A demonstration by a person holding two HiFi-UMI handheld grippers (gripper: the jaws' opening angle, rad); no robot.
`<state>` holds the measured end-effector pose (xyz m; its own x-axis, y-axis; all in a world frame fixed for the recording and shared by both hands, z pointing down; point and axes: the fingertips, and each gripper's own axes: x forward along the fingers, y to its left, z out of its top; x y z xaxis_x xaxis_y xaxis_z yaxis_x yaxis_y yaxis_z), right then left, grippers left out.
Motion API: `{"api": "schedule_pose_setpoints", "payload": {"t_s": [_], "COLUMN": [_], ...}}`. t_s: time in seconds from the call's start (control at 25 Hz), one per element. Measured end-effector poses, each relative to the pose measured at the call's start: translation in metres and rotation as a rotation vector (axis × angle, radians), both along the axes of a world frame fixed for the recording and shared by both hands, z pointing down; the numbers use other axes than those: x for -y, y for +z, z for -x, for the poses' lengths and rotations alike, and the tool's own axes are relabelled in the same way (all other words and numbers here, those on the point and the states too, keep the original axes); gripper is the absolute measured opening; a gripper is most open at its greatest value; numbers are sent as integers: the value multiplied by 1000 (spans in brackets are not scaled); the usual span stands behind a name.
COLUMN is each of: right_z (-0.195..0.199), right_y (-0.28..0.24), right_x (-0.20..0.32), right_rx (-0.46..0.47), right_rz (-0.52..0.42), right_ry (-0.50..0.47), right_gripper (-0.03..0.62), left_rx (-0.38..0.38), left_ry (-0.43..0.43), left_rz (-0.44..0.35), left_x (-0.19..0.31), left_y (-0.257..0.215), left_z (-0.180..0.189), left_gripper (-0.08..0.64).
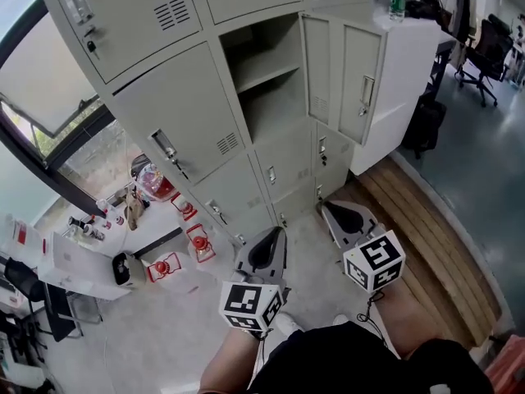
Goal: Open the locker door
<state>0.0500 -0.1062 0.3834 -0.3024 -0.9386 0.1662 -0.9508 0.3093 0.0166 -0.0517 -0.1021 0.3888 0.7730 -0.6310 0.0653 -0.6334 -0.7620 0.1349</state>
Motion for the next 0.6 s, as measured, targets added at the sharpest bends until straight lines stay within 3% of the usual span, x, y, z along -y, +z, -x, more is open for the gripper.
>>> {"api": "schedule_pose_setpoints", "payload": {"t_s": [0.6], "right_z": [-40], "right_y": [8], "right_x": [-59], "right_rx": [36], "right_rz": [1], "right_ry": [-114], "right_gripper": [54], "left_rx": [18], "left_ry": [-93], "left_rz": [23], "left_x": [-63], "left_y": [10], "left_z": [-50], "left_gripper": [20]}}
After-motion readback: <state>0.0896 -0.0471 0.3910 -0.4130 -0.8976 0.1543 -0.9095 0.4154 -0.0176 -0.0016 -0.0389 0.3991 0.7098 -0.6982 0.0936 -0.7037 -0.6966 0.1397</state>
